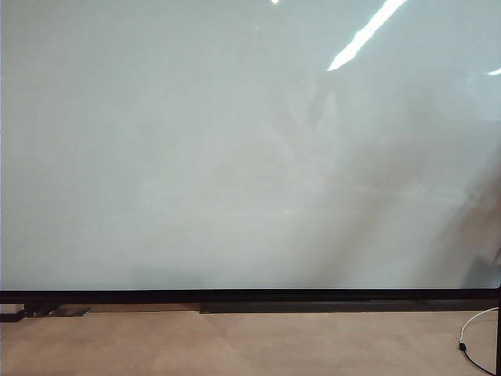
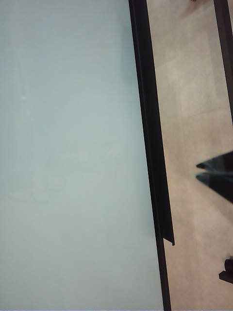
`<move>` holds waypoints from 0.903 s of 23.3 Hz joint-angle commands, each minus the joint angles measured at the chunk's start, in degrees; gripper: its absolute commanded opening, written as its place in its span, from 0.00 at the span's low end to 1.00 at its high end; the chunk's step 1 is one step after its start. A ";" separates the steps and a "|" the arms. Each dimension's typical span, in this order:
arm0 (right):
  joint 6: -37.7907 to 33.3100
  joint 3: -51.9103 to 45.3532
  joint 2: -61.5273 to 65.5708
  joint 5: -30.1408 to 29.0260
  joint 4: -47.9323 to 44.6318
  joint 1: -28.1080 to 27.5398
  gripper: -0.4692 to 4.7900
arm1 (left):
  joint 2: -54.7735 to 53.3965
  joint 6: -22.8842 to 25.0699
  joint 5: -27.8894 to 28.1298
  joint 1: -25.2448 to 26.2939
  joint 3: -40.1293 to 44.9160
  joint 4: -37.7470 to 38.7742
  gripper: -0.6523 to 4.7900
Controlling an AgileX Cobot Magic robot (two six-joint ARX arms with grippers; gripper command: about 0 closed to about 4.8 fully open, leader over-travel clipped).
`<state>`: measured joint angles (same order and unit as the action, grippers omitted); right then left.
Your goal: Pick up the pen on the shelf to the right of the whiteboard and draw a triangle.
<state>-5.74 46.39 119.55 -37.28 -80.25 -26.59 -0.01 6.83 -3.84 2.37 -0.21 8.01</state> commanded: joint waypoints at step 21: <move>-0.24 0.15 -0.24 -0.11 0.28 0.00 0.37 | 0.00 0.04 -0.02 -0.02 -0.20 -0.33 0.11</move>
<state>-5.76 46.39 119.55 -37.28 -79.42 -26.57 -0.01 6.83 -3.86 2.37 -0.21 8.01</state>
